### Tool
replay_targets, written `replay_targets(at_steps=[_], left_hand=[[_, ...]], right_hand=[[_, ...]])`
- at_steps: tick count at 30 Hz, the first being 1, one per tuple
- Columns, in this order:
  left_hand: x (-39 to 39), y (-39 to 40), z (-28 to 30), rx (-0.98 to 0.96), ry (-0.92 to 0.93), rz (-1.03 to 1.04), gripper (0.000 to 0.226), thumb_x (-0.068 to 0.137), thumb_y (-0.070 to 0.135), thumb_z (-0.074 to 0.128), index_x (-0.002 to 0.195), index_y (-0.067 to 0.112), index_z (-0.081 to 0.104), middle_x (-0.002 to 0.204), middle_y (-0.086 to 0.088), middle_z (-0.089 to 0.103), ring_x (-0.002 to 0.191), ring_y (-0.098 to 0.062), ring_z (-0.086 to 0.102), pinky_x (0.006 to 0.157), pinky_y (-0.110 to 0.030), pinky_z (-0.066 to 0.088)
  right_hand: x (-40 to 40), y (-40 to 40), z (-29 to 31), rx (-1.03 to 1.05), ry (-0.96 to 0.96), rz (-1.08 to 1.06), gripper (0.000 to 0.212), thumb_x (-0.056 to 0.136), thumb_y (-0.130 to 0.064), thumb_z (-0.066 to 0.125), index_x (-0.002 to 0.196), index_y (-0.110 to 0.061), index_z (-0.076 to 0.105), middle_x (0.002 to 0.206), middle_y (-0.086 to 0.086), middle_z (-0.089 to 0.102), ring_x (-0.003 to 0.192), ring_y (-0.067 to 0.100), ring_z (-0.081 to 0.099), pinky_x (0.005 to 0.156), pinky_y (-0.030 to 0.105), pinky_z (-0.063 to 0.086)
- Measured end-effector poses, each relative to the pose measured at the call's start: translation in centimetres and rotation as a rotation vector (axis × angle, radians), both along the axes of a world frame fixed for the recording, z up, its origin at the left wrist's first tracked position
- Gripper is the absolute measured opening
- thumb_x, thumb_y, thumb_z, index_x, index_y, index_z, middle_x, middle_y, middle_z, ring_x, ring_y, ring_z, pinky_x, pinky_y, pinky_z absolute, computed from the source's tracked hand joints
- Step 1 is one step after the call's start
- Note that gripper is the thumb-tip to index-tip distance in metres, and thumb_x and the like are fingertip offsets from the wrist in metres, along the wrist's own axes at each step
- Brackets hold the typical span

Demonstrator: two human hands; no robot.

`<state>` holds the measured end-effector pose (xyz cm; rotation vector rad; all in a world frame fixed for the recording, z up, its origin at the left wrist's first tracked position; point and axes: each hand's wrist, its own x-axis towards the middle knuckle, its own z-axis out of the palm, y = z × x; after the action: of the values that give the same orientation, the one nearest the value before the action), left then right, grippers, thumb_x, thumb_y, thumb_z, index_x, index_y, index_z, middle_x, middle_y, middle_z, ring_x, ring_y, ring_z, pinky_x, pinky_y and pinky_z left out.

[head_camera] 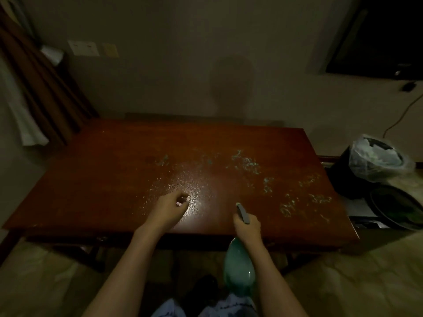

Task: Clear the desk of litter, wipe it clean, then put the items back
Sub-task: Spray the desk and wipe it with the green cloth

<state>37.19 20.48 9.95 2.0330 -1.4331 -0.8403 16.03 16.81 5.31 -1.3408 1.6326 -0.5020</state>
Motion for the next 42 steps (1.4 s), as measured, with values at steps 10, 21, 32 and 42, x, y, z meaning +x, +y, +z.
replay_targets(at_steps=[10,21,32,42], left_hand=[[-2.8,7.9,-1.3,0.001,0.049,-0.006,0.029,0.093,0.015,0.058,0.122,0.012,0.061,0.102,0.000,0.063,0.088,-0.009,0.056,0.075,-0.021,0.041],[-4.9,7.4,-0.8,-0.001,0.052,-0.113,0.031,0.096,0.021,0.052,0.127,0.017,0.056,0.103,0.005,0.057,0.093,-0.011,0.057,0.071,-0.022,0.043],[-4.3,1.9,-0.3,-0.005,-0.007,-0.133,0.033,0.096,0.022,0.054,0.127,0.014,0.057,0.114,-0.002,0.061,0.093,-0.010,0.053,0.080,-0.024,0.040],[-2.2,-7.3,0.3,-0.002,0.001,-0.051,0.032,0.095,0.022,0.054,0.127,0.015,0.056,0.108,0.001,0.059,0.093,-0.012,0.056,0.080,-0.029,0.050]], right_hand=[[-2.6,9.1,-0.6,0.015,0.014,0.152,0.031,0.096,-0.019,0.051,0.066,-0.012,0.050,0.064,0.000,0.048,0.056,0.009,0.043,0.046,0.015,0.028],[-5.8,10.6,-0.5,-0.018,0.099,0.021,0.030,0.097,-0.021,0.051,0.068,-0.015,0.046,0.067,-0.001,0.049,0.058,0.009,0.045,0.048,0.018,0.030],[-4.6,4.6,-0.1,-0.126,0.088,0.024,0.033,0.098,-0.023,0.049,0.066,-0.016,0.046,0.064,-0.003,0.047,0.057,0.007,0.044,0.046,0.013,0.032],[-2.6,-6.7,0.0,-0.087,0.120,0.092,0.036,0.098,-0.021,0.045,0.062,-0.018,0.043,0.062,-0.003,0.046,0.054,0.008,0.041,0.047,0.018,0.028]])
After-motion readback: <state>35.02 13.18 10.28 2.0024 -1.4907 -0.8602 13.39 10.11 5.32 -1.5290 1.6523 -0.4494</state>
